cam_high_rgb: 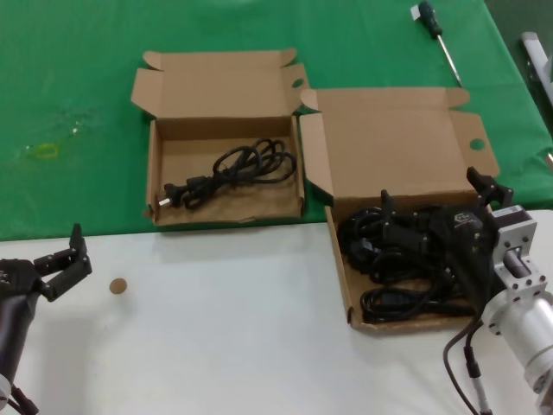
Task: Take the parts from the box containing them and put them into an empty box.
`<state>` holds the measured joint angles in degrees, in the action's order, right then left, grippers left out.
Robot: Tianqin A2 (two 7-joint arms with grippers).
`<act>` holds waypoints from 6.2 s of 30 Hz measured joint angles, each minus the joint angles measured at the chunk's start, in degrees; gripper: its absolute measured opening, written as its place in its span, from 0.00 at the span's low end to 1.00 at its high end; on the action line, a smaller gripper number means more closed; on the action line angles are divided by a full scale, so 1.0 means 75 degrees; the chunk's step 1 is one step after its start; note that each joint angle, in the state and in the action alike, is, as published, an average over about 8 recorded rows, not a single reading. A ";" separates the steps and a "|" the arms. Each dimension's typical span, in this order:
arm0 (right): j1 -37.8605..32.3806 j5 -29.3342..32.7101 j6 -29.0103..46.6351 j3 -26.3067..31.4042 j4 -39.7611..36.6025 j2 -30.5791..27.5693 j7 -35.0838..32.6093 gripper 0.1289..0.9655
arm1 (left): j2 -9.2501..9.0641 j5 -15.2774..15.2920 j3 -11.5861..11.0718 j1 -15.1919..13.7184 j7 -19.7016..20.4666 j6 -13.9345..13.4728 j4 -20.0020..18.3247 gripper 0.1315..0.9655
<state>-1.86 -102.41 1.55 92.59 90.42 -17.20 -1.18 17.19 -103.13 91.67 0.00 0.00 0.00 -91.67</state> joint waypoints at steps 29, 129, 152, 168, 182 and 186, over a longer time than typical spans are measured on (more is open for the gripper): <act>0.0000 0.0000 0.0000 0.0000 0.0000 0.0000 0.0000 1.00 | 0.0000 0.0000 0.0000 0.0000 -0.0001 0.0000 0.0000 1.00; 0.0000 0.0000 0.0000 0.0000 0.0000 0.0000 0.0000 1.00 | 0.0000 0.0000 0.0000 0.0000 0.0000 0.0000 0.0000 1.00; 0.0000 0.0000 0.0000 0.0000 0.0000 0.0000 0.0000 1.00 | 0.0000 0.0000 0.0000 0.0000 0.0000 0.0000 0.0000 1.00; 0.0000 0.0000 0.0000 0.0000 0.0000 0.0000 0.0000 1.00 | 0.0000 0.0000 0.0000 0.0000 0.0000 0.0000 0.0000 1.00; 0.0000 0.0000 0.0000 0.0000 0.0000 0.0000 0.0000 1.00 | 0.0000 0.0000 0.0000 0.0000 0.0000 0.0000 0.0000 1.00; 0.0000 0.0000 0.0000 0.0000 0.0000 0.0000 0.0000 1.00 | 0.0000 0.0000 0.0000 0.0000 0.0000 0.0000 0.0000 1.00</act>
<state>-1.86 -102.41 1.55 92.59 90.42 -17.20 -1.18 17.19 -103.13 91.67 0.00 0.00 0.00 -91.67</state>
